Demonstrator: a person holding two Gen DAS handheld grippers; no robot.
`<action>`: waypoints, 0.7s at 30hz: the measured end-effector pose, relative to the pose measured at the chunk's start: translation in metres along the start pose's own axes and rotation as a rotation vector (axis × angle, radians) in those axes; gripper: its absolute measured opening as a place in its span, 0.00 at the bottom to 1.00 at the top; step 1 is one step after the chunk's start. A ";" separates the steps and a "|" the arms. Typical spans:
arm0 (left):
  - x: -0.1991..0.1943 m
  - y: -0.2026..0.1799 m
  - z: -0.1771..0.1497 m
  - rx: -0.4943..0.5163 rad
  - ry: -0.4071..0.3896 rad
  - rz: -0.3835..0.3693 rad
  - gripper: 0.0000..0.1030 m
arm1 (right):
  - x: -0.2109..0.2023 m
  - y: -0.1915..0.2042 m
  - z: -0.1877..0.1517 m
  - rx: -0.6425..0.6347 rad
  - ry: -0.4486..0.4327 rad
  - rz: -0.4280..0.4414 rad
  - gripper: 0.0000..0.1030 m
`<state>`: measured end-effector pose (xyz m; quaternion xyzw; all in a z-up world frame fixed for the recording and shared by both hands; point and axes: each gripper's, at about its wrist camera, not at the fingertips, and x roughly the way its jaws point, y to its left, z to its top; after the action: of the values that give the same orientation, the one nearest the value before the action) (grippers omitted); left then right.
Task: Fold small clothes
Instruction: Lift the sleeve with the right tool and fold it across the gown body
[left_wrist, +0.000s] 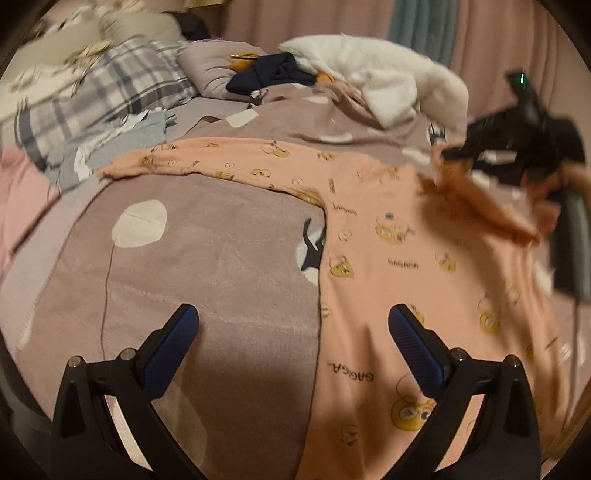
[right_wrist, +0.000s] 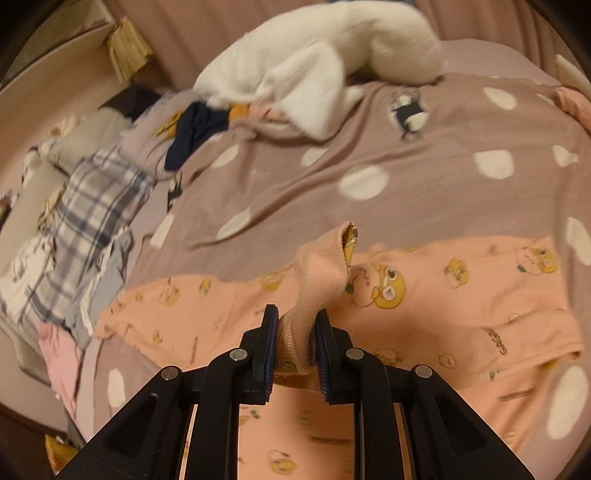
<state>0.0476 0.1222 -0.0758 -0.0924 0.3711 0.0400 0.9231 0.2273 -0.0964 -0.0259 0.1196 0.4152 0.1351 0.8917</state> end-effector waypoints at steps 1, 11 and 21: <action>0.002 -0.001 0.001 -0.007 0.007 0.006 1.00 | 0.005 0.003 -0.002 0.001 0.013 0.004 0.20; 0.017 0.013 0.001 -0.076 0.062 0.006 1.00 | 0.044 0.041 -0.024 -0.005 0.159 0.143 0.20; 0.013 0.018 0.000 -0.061 0.043 0.059 1.00 | 0.030 0.052 -0.021 -0.067 0.072 -0.002 0.55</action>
<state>0.0541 0.1401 -0.0877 -0.1104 0.3920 0.0763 0.9101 0.2224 -0.0352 -0.0435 0.0842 0.4425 0.1524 0.8797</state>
